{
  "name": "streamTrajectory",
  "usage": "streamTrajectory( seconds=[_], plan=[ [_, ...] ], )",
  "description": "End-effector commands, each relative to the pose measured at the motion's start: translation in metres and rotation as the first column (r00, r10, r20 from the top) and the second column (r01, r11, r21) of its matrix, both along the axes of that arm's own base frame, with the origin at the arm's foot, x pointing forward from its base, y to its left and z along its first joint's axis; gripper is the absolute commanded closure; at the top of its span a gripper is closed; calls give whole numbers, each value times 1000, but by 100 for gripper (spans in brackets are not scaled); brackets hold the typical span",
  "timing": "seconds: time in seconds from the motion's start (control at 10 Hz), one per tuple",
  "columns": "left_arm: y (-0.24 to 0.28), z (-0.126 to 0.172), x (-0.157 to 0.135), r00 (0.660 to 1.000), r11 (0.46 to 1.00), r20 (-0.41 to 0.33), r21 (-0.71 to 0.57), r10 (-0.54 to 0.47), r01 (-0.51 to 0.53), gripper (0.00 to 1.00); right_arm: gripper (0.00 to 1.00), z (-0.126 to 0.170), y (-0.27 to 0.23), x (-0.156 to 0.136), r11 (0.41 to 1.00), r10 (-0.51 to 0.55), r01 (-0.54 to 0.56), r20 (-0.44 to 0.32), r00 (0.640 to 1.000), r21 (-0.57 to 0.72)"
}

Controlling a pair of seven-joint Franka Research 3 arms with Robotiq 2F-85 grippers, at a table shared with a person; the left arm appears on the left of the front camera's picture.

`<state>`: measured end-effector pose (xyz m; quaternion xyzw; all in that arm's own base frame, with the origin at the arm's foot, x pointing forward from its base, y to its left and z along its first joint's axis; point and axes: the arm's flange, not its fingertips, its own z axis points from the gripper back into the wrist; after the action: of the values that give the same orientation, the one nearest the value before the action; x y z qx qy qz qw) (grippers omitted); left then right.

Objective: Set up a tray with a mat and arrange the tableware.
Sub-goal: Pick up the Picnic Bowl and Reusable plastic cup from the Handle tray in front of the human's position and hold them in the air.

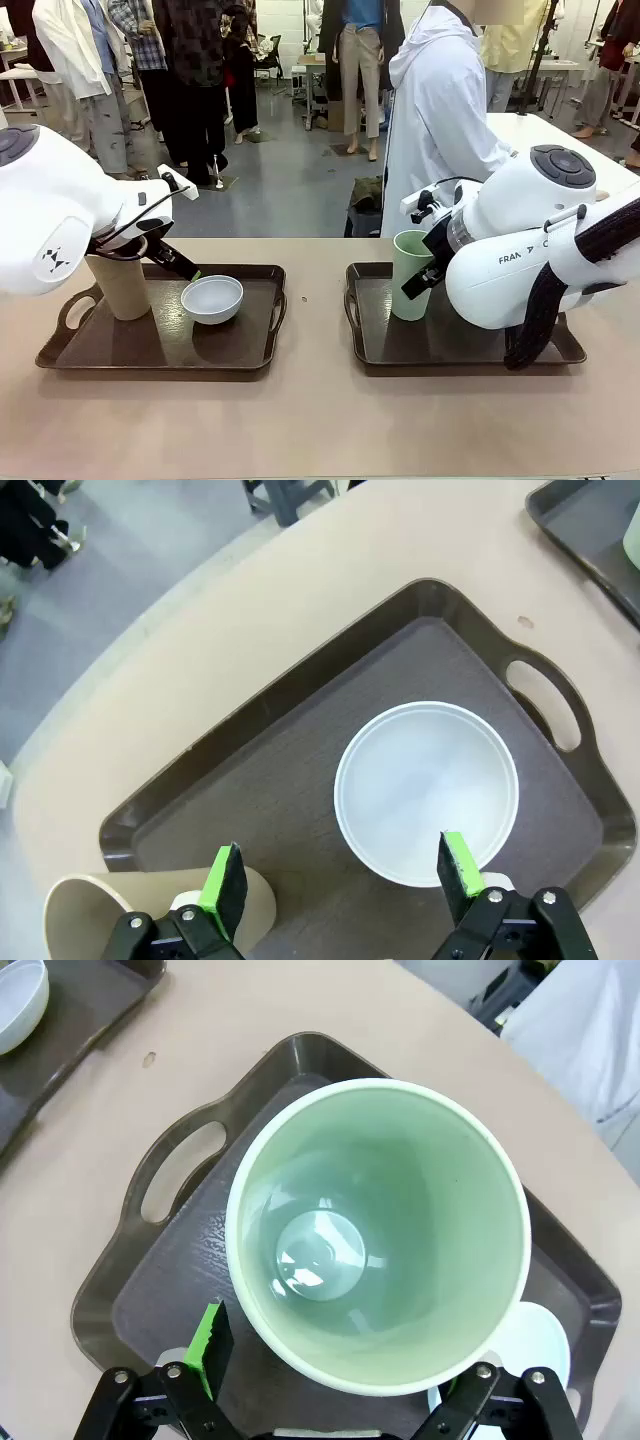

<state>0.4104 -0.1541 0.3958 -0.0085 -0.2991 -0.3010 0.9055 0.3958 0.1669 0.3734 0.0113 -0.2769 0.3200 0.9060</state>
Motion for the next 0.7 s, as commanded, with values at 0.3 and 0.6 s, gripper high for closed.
streamTrajectory(
  seconds=[0.3, 0.6],
  plan=[
    [0, 0, 0, 1000, 1000, -1, 0, 0, 0, 0, 0, 0, 0, 0, 1000, 0, 0, 0, 1000, 0],
    [0, 0, 0, 1000, 1000, -1, 0, 0, 0, 0, 0, 0, 0, 0, 1000, 0, 0, 0, 1000, 0]
  ],
)
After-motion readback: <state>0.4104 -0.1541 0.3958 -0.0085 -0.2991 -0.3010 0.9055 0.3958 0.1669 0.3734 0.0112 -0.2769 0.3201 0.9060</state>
